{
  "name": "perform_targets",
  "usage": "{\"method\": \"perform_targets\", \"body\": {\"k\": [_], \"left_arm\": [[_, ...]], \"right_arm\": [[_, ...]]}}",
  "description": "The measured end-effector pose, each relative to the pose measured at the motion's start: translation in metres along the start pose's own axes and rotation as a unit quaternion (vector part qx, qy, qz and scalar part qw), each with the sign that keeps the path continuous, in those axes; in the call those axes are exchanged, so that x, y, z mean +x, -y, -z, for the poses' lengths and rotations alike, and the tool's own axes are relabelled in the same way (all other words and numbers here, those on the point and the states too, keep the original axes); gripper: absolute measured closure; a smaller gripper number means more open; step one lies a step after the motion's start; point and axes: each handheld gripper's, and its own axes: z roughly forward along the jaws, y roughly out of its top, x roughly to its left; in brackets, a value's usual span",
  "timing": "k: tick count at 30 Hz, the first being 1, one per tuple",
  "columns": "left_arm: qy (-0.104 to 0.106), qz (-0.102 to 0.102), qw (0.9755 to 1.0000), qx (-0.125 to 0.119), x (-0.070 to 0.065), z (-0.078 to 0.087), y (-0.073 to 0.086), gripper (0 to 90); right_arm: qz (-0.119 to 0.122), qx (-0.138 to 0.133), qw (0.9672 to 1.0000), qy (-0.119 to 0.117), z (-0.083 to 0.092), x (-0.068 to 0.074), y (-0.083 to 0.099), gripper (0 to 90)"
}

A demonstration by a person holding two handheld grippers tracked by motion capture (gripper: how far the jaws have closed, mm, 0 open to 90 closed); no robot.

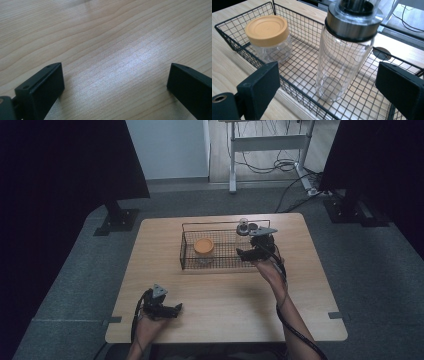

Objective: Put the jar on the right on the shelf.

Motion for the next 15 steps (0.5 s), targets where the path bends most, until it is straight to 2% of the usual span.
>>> {"method": "perform_targets", "body": {"k": [15], "left_arm": [[0.0,-0.002,1.0,0.001,0.0,0.0,0.0,0.8]], "right_arm": [[-0.004,0.006,1.0,0.003,0.014,0.002,0.019,4.3]]}}
